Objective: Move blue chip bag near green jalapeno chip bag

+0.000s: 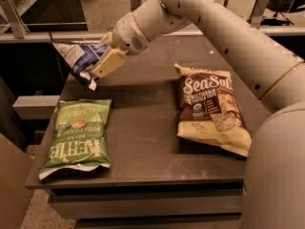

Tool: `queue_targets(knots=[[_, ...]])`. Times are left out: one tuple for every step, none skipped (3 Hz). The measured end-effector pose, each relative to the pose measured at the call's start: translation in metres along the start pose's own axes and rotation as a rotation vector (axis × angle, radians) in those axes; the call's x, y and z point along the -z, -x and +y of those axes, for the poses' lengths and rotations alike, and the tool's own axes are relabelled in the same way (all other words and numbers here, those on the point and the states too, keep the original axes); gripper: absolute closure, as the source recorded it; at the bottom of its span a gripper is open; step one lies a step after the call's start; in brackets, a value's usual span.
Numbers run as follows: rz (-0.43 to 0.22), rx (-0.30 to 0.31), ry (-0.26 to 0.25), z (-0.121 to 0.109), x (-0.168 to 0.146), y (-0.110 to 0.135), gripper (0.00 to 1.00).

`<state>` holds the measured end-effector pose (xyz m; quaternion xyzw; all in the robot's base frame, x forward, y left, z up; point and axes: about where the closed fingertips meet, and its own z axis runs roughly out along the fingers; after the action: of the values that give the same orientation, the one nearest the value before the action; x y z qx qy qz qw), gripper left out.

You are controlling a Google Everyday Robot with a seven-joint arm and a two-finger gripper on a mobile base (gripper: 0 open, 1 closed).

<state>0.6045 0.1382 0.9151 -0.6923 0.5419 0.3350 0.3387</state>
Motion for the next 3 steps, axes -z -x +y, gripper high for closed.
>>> queue_targets(knots=[[0.016, -0.001, 0.072, 0.025, -0.013, 0.005, 0.84], [0.05, -0.025, 0.096, 0.05, -0.012, 0.005, 0.59], [0.073, -0.058, 0.091, 0.076, -0.005, 0.001, 0.36]])
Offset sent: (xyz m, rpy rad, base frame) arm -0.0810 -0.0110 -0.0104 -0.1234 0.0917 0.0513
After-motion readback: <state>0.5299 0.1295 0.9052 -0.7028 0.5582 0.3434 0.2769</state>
